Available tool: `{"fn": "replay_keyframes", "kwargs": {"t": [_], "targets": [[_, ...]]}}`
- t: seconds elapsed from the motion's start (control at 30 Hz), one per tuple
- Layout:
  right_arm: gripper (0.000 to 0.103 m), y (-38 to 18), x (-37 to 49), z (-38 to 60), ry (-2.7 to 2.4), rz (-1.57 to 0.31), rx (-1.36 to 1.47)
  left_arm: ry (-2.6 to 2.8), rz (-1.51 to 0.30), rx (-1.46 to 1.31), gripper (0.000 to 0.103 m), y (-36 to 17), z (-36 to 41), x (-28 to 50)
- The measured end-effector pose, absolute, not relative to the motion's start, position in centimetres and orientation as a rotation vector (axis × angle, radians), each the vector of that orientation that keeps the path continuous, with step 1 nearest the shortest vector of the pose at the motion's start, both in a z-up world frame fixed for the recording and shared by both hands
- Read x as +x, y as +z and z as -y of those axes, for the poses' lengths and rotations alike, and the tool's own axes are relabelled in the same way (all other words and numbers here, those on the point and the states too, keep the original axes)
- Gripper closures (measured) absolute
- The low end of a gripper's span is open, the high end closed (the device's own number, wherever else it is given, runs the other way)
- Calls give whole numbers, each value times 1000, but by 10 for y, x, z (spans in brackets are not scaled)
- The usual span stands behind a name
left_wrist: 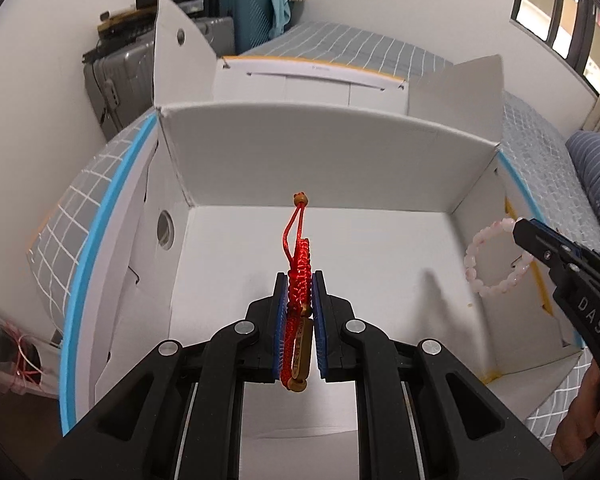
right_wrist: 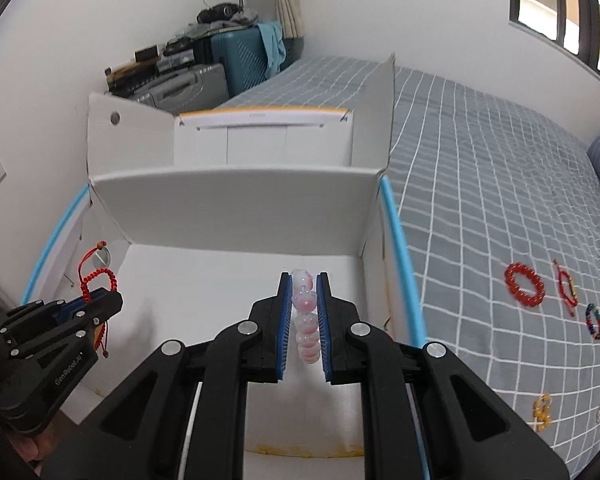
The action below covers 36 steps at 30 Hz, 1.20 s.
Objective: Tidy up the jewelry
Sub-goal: 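Carry both bracelets over the white box and lower them inside, then open both tools to release the bracelets into the box, then move both tools back over the bed toward the remaining bracelets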
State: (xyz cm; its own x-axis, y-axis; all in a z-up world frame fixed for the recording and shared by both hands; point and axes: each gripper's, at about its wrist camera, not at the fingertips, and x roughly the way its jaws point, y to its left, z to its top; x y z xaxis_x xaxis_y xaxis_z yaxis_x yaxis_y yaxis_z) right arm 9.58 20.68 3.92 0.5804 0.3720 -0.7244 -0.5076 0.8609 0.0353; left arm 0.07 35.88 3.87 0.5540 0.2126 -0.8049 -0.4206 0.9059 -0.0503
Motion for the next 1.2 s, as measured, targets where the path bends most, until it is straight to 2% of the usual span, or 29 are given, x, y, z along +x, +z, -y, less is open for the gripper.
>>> {"fn": "replay_keyframes", "kwargs": {"t": [0.4,0.47,0.5,0.57,0.6,0.67,0.73,0.77,0.83,0.97,1.03,1.2], "targets": [[90,23,100,-214,512,-850,-206,381,-926,-239,88,34,-361,2],[90,24,99,-213,514,-852,-207,380,-924,-237,81,36,-360,2],[85,24,99,-212,518,-853,-203,378,-918,-237,76,37,-360,1],[71,27,99,-211,516,-843,-199,389,-901,-228,58,41,-359,-1],[62,29,98,-210,515,-833,-195,394,-888,-223,54,43,-359,-2],[57,33,95,-208,512,-820,-195,393,-867,-225,41,48,-358,-5],[44,37,94,-207,510,-806,-190,390,-848,-226,37,53,-357,-7],[42,41,92,-205,508,-792,-188,388,-841,-226,35,56,-356,-9],[30,47,91,-202,500,-775,-187,385,-828,-228,30,61,-355,-10],[16,60,90,-190,470,-735,-177,379,-800,-227,21,69,-348,-11],[11,65,91,-182,453,-723,-173,371,-787,-223,17,73,-343,-10],[9,76,95,-153,404,-704,-150,335,-759,-209,11,83,-322,-5]]}}
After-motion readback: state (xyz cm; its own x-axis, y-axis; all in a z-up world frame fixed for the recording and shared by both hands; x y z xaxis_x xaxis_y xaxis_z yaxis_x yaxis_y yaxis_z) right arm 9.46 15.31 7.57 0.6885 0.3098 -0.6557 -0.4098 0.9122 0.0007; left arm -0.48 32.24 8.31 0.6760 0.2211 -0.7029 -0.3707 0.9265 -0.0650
